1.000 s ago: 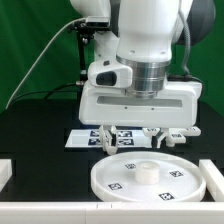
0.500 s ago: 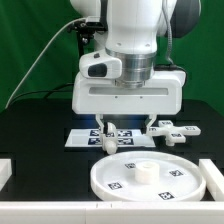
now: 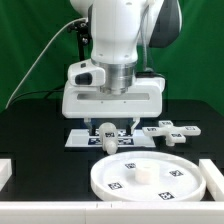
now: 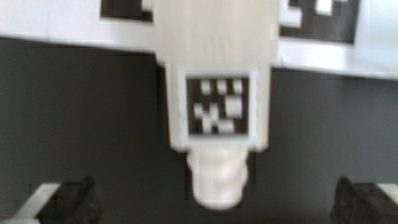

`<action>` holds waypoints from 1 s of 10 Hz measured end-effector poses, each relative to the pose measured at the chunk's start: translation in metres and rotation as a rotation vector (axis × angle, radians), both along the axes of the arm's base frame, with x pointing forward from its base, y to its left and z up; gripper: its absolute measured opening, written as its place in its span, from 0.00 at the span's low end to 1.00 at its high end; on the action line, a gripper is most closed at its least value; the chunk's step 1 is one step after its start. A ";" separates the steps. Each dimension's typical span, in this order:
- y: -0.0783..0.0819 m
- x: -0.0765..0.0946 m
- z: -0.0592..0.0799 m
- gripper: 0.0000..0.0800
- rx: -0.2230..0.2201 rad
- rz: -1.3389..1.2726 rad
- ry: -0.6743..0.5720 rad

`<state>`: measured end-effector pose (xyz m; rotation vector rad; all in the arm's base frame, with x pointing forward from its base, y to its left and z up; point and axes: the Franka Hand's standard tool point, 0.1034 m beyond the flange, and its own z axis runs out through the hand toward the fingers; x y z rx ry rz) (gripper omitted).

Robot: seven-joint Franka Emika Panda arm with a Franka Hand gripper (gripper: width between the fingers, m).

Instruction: Assemble round table

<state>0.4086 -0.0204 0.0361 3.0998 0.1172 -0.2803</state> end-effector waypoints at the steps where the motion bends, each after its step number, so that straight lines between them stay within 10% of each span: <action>1: 0.000 0.002 0.001 0.81 0.000 0.001 -0.003; 9: -0.008 -0.020 -0.027 0.78 -0.015 -0.006 0.015; 10: -0.008 -0.020 -0.027 0.56 -0.015 -0.006 0.015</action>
Offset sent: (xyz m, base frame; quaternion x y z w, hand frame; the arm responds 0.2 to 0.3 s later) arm -0.0210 -0.0053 -0.0252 0.0239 0.0099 0.0102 0.9996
